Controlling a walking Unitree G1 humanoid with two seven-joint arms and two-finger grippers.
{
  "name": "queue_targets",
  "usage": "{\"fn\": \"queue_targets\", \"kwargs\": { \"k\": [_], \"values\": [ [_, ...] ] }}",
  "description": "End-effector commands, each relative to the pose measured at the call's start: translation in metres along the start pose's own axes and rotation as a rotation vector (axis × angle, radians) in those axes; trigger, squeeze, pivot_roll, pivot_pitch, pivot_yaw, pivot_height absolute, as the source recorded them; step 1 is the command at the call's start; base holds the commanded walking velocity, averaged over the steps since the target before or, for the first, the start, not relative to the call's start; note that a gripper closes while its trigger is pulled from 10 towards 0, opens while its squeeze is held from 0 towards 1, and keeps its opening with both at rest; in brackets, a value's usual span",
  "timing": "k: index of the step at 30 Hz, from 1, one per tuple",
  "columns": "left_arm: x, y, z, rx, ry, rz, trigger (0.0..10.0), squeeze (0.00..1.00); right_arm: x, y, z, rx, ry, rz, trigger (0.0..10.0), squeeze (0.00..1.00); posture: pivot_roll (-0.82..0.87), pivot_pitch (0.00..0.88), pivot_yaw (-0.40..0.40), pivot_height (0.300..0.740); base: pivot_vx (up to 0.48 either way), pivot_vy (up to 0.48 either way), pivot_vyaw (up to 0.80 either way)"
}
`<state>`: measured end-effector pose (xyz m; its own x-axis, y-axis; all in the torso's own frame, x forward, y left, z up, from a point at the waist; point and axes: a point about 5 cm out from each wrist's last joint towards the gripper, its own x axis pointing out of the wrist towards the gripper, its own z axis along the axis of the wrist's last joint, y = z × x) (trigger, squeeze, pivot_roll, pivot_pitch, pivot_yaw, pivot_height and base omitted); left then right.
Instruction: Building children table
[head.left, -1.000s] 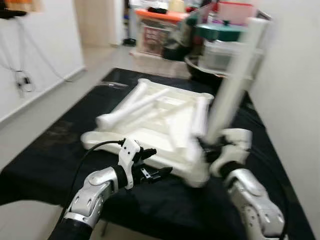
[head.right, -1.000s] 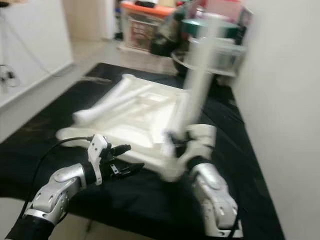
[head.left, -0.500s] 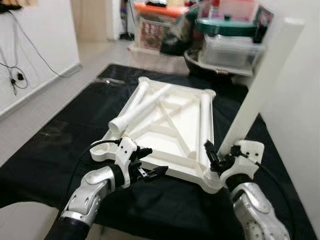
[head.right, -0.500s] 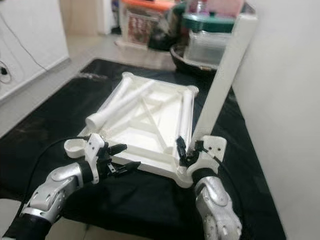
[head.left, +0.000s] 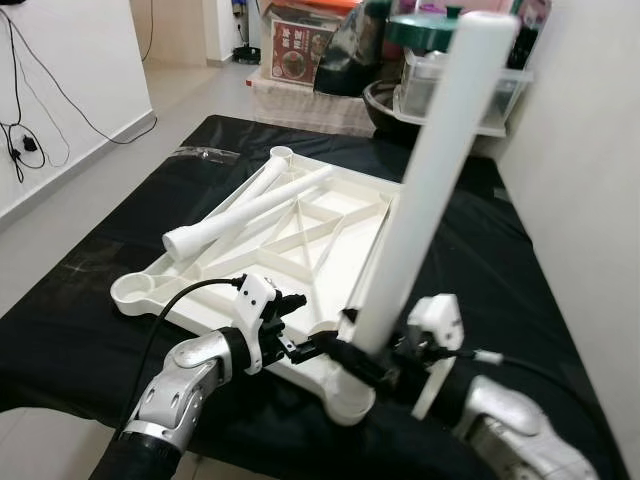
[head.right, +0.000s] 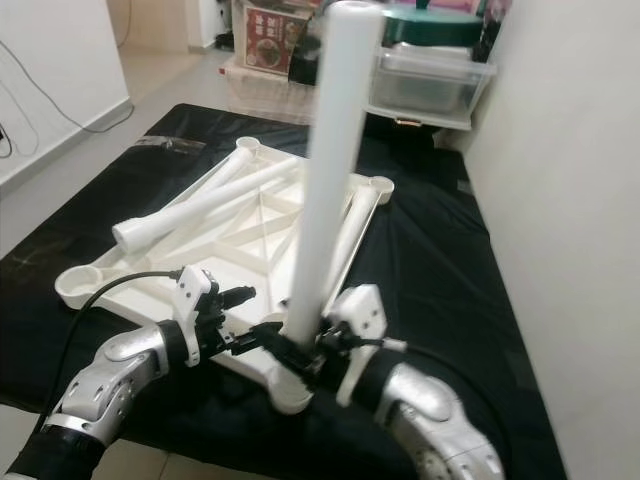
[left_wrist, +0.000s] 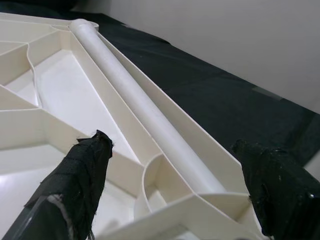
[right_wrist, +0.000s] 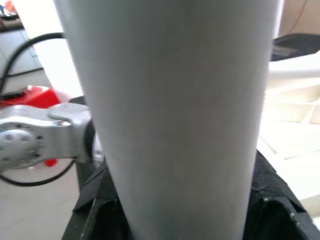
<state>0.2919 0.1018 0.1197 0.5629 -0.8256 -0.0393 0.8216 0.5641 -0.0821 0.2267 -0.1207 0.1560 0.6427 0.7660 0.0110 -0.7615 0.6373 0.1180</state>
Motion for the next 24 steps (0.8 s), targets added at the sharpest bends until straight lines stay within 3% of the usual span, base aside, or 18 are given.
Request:
{"fn": "queue_targets", "kwargs": {
  "k": [1, 2, 4, 5, 6, 7, 8, 10, 13, 14, 15, 19, 20, 24],
  "values": [
    [-0.001, -0.002, -0.001, 0.013, 0.004, -0.003, 10.0, 0.0, 0.0, -0.025, -0.021, 0.08, 0.075, -0.261, 0.0, 0.0, 0.14, 0.0, -0.117, 0.74, 0.0, 0.0, 0.0],
    [-0.001, -0.002, -0.001, 0.013, 0.004, -0.003, 10.0, 0.0, 0.0, -0.025, -0.021, 0.08, 0.075, -0.261, 0.0, 0.0, 0.14, 0.0, -0.117, 0.74, 0.0, 0.0, 0.0],
    [0.0, -0.001, -0.001, 0.015, 0.006, -0.005, 10.0, 0.0, -0.011, -0.058, -0.033, 0.16, 0.081, -0.654, 0.0, 0.0, 0.13, 0.0, -0.11, 0.74, 0.0, 0.0, 0.0],
    [0.0, -0.001, -0.001, 0.015, 0.006, -0.005, 10.0, 0.0, -0.011, -0.058, -0.033, 0.16, 0.081, -0.654, 0.0, 0.0, 0.13, 0.0, -0.11, 0.74, 0.0, 0.0, 0.0],
    [0.001, -0.001, 0.0, 0.017, 0.007, -0.008, 10.0, 0.0, -0.024, -0.07, -0.036, 0.205, 0.057, -0.858, 0.0, 0.0, 0.13, 0.0, -0.104, 0.74, 0.0, 0.0, 0.0],
    [0.001, -0.001, 0.0, 0.018, 0.008, -0.01, 10.0, 0.0, -0.032, -0.076, -0.039, 0.232, 0.041, -0.98, 0.0, 0.0, 0.13, 0.0, -0.104, 0.74, 0.0, 0.0, 0.0],
    [0.001, -0.001, 0.0, 0.018, 0.008, -0.01, 10.0, 0.0, -0.032, -0.076, -0.039, 0.232, 0.041, -0.98, 0.0, 0.0, 0.13, 0.0, -0.104, 0.74, 0.0, 0.0, 0.0],
    [0.002, 0.0, 0.0, 0.02, 0.009, -0.014, 10.0, 0.0, -0.043, -0.075, -0.039, 0.243, 0.037, -1.1, 0.0, 0.0, 0.13, 0.0, -0.103, 0.74, 0.0, 0.0, 0.0],
    [0.002, 0.0, 0.001, 0.019, 0.009, -0.013, 10.0, 0.0, -0.043, -0.07, -0.037, 0.215, 0.044, -1.09, 0.0, 0.0, 0.12, 0.0, -0.096, 0.74, 0.0, 0.0, 0.0],
    [0.003, 0.0, 0.0, 0.018, 0.009, -0.014, 10.0, 0.0, -0.039, -0.067, -0.035, 0.19, 0.042, -1.044, 9.1, 0.0, 0.12, 0.0, -0.096, 0.74, 0.0, 0.0, 0.0],
    [0.003, -0.001, -0.001, 0.016, 0.01, -0.017, 10.0, 0.0, -0.037, -0.066, -0.033, 0.158, 0.043, -1.015, 10.0, 0.0, 0.12, 0.0, -0.096, 0.74, 0.0, 0.0, 0.0],
    [0.004, -0.002, -0.001, 0.012, 0.006, -0.017, 10.0, 0.0, -0.027, -0.062, -0.026, 0.105, 0.033, -0.915, 10.0, 0.0, 0.11, 0.0, -0.099, 0.74, 0.0, 0.0, 0.0],
    [0.005, -0.002, 0.0, 0.012, 0.004, -0.014, 10.0, 0.0, -0.024, -0.06, -0.025, 0.103, 0.022, -0.883, 10.0, 1.0, 0.12, 0.0, -0.102, 0.74, 0.0, 0.0, 0.0],
    [0.006, -0.002, 0.0, 0.012, 0.002, -0.012, 10.0, 0.0, -0.021, -0.06, -0.024, 0.104, 0.007, -0.867, 10.0, 1.0, 0.12, 0.0, -0.102, 0.74, 0.0, 0.0, 0.0]
  ]
}}
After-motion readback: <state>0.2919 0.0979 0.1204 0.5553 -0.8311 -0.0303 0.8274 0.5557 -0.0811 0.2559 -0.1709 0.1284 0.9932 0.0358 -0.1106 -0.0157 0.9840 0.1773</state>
